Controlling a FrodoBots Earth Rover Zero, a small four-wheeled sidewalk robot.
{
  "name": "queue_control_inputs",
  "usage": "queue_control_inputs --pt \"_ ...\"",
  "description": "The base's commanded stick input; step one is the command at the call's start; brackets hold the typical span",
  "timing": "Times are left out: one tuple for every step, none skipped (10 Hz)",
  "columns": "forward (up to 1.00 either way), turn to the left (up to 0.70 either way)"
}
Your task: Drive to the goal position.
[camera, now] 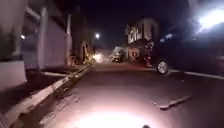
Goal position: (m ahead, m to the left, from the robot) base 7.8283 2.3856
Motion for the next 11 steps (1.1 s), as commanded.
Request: queue_control_inputs --pt "0.7 0.0" --pt "0.7 0.0" --pt "0.7 0.0" --pt "0.7 0.0" --pt "0.7 0.0" --pt "0.7 0.0" --pt "0.7 0.0" --pt "0.7 0.0" --pt "0.7 0.0" --pt "0.7 0.0" --pt "0.7 0.0"
